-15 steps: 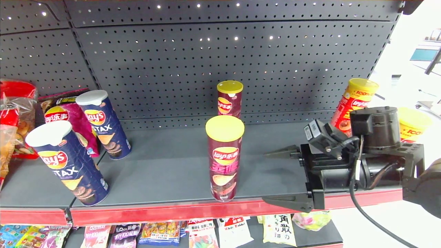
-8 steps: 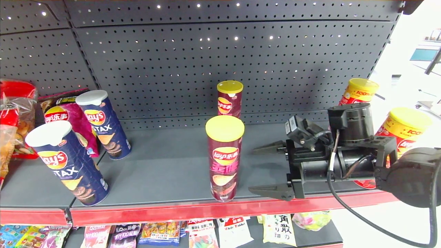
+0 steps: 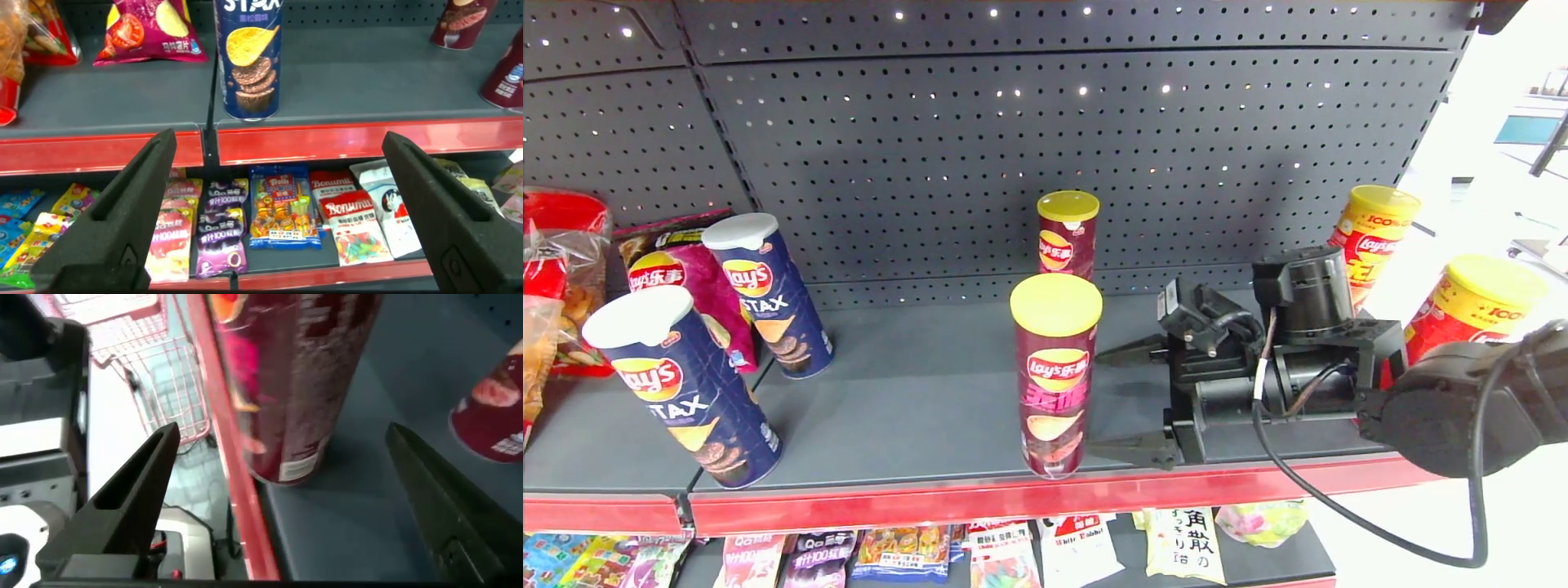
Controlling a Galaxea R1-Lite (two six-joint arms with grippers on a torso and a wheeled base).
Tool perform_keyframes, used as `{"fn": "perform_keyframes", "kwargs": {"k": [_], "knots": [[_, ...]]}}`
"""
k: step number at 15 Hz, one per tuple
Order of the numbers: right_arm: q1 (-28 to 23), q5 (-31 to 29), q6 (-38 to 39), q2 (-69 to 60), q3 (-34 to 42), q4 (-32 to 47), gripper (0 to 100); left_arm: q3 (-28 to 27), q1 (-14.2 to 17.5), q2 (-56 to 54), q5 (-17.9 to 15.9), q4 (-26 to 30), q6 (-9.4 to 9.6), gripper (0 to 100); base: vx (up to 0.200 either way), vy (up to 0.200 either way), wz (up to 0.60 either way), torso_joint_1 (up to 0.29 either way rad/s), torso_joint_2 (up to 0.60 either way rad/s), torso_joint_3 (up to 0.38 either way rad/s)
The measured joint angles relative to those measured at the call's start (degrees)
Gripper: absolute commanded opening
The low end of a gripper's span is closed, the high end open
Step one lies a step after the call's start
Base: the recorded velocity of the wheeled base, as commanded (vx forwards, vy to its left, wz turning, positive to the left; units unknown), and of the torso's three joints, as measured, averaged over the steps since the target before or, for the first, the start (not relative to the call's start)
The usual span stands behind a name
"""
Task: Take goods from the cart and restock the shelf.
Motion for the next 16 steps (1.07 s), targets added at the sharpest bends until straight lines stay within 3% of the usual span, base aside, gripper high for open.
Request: {"fn": "perform_keyframes", "kwargs": {"k": [7, 16], "knots": [[3.10, -0.44, 0.00, 3.25, -2.17, -0.10, 100, 0.00, 0.05, -0.02, 0.00, 0.00, 0.01, 100, 0.000, 0.000, 0.00, 0.000, 0.00, 0.000], [3.12, -1.28, 0.27, 6.01, -4.32, -0.11, 100, 0.00, 0.05, -0.02, 0.00, 0.00, 0.01, 100, 0.000, 0.000, 0.00, 0.000, 0.00, 0.000]]}}
